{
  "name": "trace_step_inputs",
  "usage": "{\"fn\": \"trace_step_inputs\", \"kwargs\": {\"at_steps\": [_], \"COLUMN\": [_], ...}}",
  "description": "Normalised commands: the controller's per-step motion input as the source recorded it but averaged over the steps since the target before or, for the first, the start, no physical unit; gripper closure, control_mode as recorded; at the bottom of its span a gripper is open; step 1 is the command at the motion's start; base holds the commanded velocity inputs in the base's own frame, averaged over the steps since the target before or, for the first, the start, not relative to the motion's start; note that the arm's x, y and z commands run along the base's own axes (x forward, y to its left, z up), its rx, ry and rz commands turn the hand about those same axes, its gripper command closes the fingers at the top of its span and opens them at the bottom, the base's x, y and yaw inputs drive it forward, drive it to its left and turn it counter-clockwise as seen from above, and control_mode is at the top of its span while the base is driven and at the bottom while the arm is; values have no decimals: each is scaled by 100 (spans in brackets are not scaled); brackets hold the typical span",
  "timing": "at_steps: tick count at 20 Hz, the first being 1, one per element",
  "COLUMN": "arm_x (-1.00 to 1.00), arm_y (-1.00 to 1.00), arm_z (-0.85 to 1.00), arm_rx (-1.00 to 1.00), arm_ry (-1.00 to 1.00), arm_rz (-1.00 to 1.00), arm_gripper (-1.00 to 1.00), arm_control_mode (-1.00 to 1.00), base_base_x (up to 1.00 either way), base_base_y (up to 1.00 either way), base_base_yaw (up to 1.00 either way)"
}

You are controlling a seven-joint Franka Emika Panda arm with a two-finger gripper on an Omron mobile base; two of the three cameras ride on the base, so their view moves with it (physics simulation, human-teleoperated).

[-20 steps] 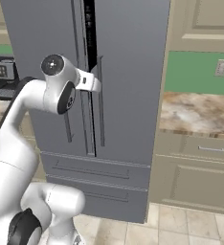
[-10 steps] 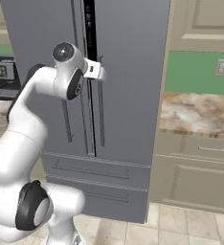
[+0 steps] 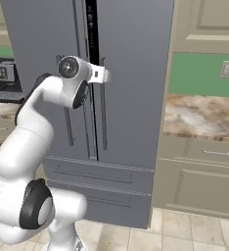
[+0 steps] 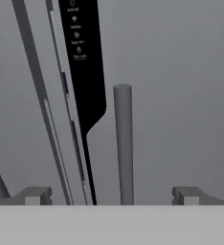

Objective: Open the fridge, remove the banana, squash, and chicken drumstick, and place them on any counter.

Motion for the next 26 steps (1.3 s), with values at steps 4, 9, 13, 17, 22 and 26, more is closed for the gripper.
{"fn": "trace_step_inputs", "kwargs": {"at_steps": [4, 9, 13, 17, 22, 26], "arm_x": [57, 66, 64, 59, 64, 60], "arm_y": [0, 0, -4, -4, -3, 0], "arm_z": [0, 0, -12, -16, -15, -13], "arm_rx": [0, 0, 4, 5, 3, 1], "arm_ry": [11, 4, 0, 0, 0, 0], "arm_rz": [0, 0, 0, 0, 0, 0], "arm_gripper": [-100, -100, -100, -100, -100, -100], "arm_control_mode": [-100, -100, -100, -100, -100, -100], "base_base_x": [0, 0, 0, 0, 0, 0], "base_base_y": [0, 0, 0, 0, 0, 0], "base_base_yaw": [0, 0, 0, 0, 0, 0]}}
